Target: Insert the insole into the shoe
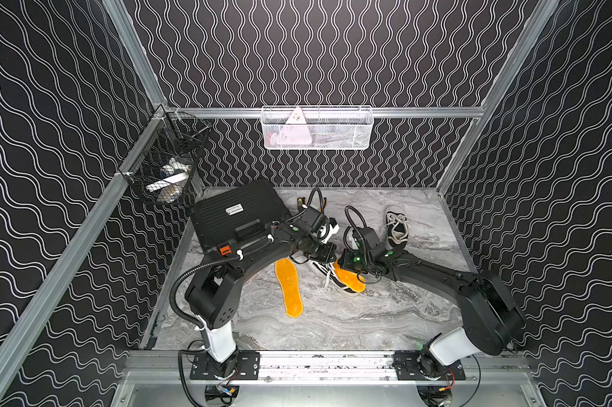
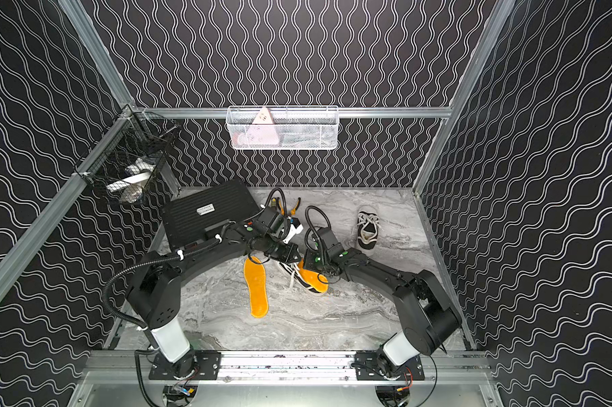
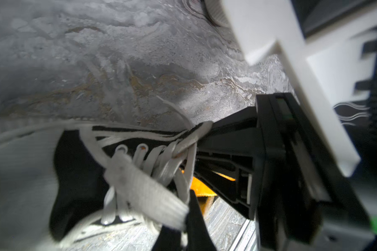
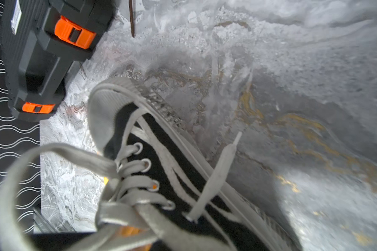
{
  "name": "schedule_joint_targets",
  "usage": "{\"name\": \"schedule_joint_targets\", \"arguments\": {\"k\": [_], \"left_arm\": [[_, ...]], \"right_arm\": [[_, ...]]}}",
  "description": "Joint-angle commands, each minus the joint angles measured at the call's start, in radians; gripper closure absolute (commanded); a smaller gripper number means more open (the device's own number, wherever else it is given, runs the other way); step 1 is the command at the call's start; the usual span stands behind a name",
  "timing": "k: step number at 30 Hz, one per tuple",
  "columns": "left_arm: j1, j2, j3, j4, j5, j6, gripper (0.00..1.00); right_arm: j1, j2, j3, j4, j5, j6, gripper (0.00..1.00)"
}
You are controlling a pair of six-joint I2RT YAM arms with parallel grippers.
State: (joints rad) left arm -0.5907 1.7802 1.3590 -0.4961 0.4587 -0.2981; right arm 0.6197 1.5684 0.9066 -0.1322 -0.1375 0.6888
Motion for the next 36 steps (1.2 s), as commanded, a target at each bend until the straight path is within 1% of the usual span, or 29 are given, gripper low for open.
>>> {"name": "schedule_joint_targets", "arguments": {"k": [1,2,4,7,9,11,15,17,19,21,24,28,30,33,36], "left_arm": [[-0.001,-0.015,-0.004,0.057,0.06,-0.029,1.0],[-0.001,-0.011,-0.005,0.057,0.061,-0.023,1.0],[0.0,-0.009,-0.011,0.053,0.037,-0.025,1.0],[0.013,-0.015,-0.033,0.065,-0.002,-0.046,1.0],[0.024,-0.025,-0.052,0.086,-0.026,-0.071,1.0],[0.027,-0.034,-0.065,0.098,-0.058,-0.087,1.0],[0.028,-0.048,-0.081,0.114,-0.111,-0.103,1.0],[0.028,-0.049,-0.086,0.119,-0.128,-0.106,1.0],[0.028,-0.05,-0.096,0.136,-0.124,-0.112,1.0],[0.027,-0.048,-0.103,0.148,-0.121,-0.118,1.0],[0.025,-0.047,-0.109,0.156,-0.124,-0.122,1.0],[0.013,-0.05,-0.102,0.151,-0.133,-0.108,1.0],[-0.003,-0.047,-0.089,0.133,-0.155,-0.094,1.0],[-0.024,-0.045,-0.081,0.123,-0.17,-0.085,1.0],[-0.035,-0.044,-0.079,0.126,-0.167,-0.082,1.0]], "right_arm": [[-0.001,0.027,0.009,0.115,0.019,0.034,0.89],[0.001,0.035,0.009,0.133,0.011,0.037,0.89],[0.0,0.044,0.027,0.128,-0.008,0.033,0.84],[0.0,0.025,0.046,0.043,0.008,-0.002,0.7],[-0.003,-0.012,0.036,-0.021,0.043,-0.024,0.61],[-0.007,-0.056,0.027,-0.088,0.07,-0.051,0.53],[-0.02,-0.15,0.013,-0.225,0.122,-0.099,0.45],[-0.026,-0.194,0.001,-0.273,0.152,-0.119,0.43],[-0.039,-0.22,-0.006,-0.322,0.151,-0.138,0.44],[-0.049,-0.23,-0.009,-0.364,0.132,-0.153,0.48],[-0.05,-0.224,-0.018,-0.377,0.085,-0.157,0.54],[-0.05,-0.198,-0.024,-0.331,0.004,-0.139,0.69],[-0.049,-0.186,-0.025,-0.292,-0.031,-0.118,0.75],[-0.046,-0.167,-0.013,-0.256,-0.069,-0.095,0.8],[-0.041,-0.145,0.004,-0.245,-0.069,-0.089,0.83]]}}
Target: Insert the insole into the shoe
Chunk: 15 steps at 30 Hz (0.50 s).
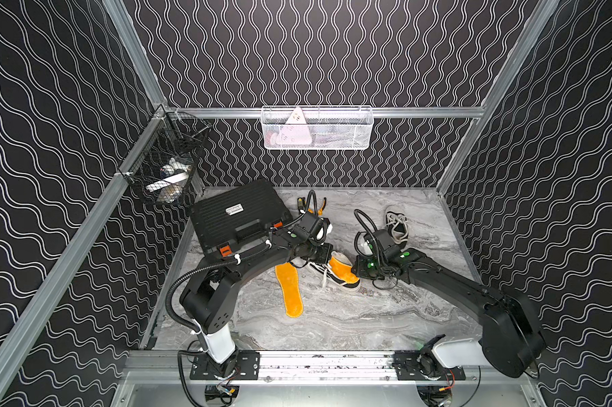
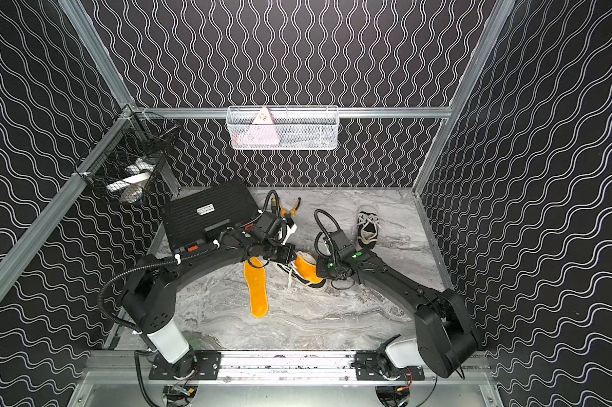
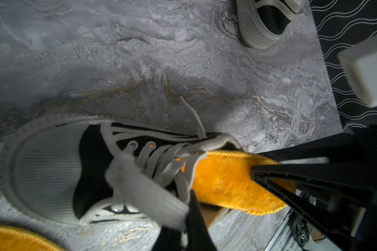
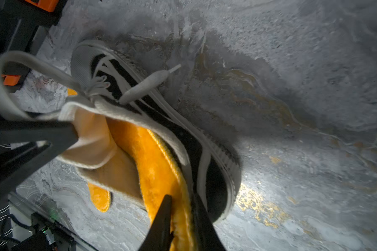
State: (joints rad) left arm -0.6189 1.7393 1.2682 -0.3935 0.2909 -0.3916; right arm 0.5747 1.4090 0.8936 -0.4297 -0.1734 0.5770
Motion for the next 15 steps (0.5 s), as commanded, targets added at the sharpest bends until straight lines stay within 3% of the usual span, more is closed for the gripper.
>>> {"name": "schedule_joint_targets", "arguments": {"k": [1,7,15], "left_arm": [[-0.01,-0.003,0.013,0.022,-0.002,0.013,1.0],[-0.01,-0.017,0.001,0.03,-0.013,-0.003,1.0],[-0.002,-0.022,-0.007,0.027,-0.034,-0.006,1.0]], "right_arm": [[0.004,0.023,0.022,0.054,-0.032,0.022,0.84],[0.014,0.071,0.047,0.056,-0.02,0.03,0.85],[0.019,0.028,0.043,-0.003,0.107,0.008,0.86]]}}
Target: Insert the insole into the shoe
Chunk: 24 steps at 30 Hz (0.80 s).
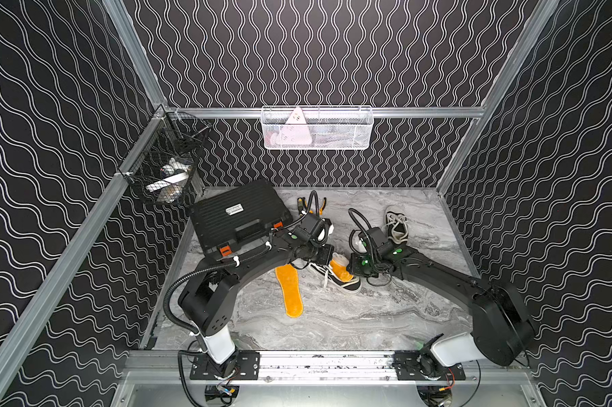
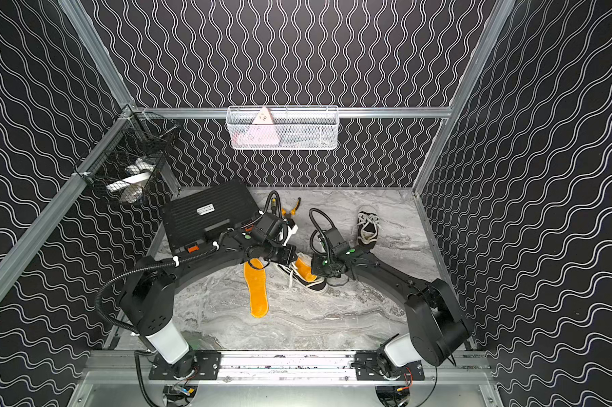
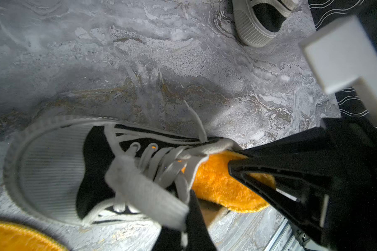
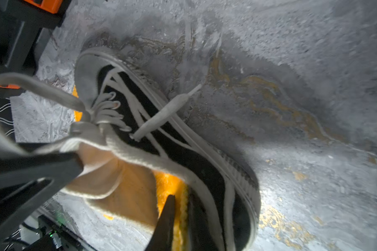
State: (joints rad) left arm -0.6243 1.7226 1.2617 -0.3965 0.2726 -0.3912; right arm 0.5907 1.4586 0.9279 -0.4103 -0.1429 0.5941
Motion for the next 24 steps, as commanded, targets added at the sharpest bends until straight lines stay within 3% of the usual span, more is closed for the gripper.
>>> {"name": "schedule_joint_targets", "arguments": {"k": [1,10,18,24], "left_arm": [[0.002,-0.001,0.004,0.028,-0.011,-0.004,1.0],[0.003,-0.002,-0.016,0.079,0.116,-0.051,1.0],[0.031,0.005,0.0,0.058,0.205,-0.037,1.0],[0.051,-0.005,-0.027,0.099,0.289,-0.049,1.0]], "right_arm": [[0.005,-0.027,0.013,-0.029,0.091,-0.017,0.86],[0.077,0.101,0.055,0.026,0.154,-0.047,0.88],[0.113,0.048,0.072,0.025,0.26,-0.102,0.89],[0.123,0.12,0.045,0.039,0.32,-0.149,0.89]]}}
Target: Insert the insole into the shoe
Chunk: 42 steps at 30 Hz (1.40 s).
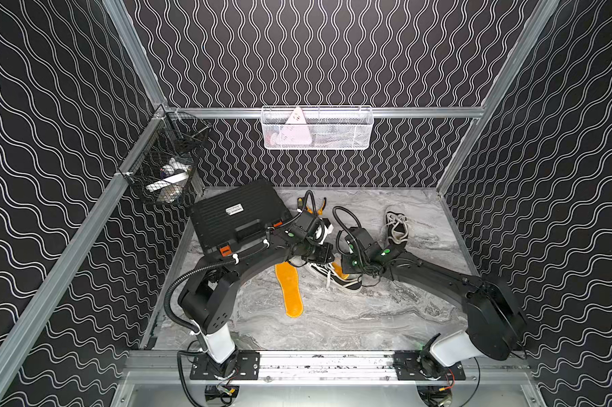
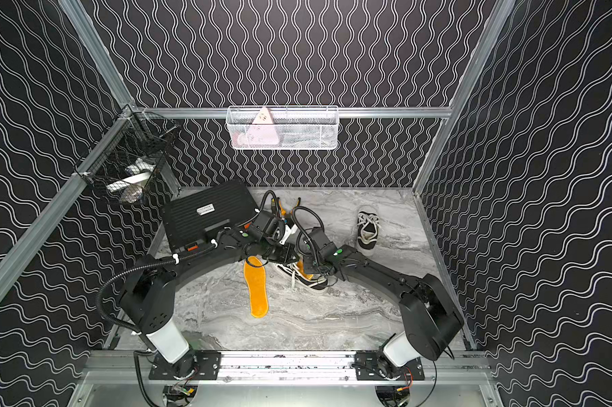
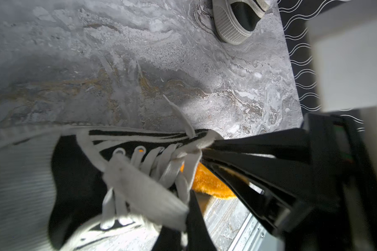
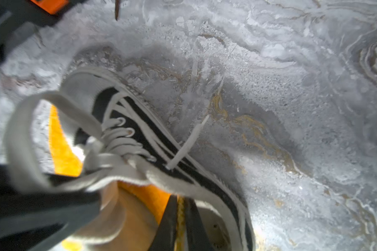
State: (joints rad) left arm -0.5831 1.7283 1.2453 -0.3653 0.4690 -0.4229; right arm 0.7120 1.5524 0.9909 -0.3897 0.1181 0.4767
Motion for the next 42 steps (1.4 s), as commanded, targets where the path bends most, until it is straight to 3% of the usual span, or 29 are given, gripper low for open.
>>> {"name": "schedule_joint_targets", "arguments": {"k": [1,9,12,18,22,35,42], "left_arm": [[0.016,-0.016,-0.019,0.077,0.1,-0.024,1.0],[0.039,-0.015,-0.012,0.05,0.098,0.001,1.0],[0.043,-0.021,-0.014,0.041,0.046,0.001,1.0],[0.042,-0.037,-0.035,0.035,-0.092,-0.032,1.0],[0.042,-0.053,-0.059,0.05,-0.139,-0.039,1.0],[0.027,-0.048,-0.047,0.062,-0.154,-0.045,1.0],[0.019,-0.066,-0.044,0.046,-0.186,-0.043,1.0]], "right_arm": [[0.001,0.033,-0.033,0.021,0.068,-0.03,0.89],[0.002,-0.008,-0.079,0.012,0.107,-0.041,0.86],[0.003,-0.031,-0.057,-0.01,0.082,-0.033,0.78],[0.003,-0.057,0.002,-0.109,0.092,0.019,0.46],[-0.007,-0.063,0.057,-0.193,0.119,0.016,0.35],[-0.05,0.054,0.089,-0.163,0.03,0.015,0.36],[-0.051,0.089,0.104,-0.229,0.08,0.018,0.4]]}}
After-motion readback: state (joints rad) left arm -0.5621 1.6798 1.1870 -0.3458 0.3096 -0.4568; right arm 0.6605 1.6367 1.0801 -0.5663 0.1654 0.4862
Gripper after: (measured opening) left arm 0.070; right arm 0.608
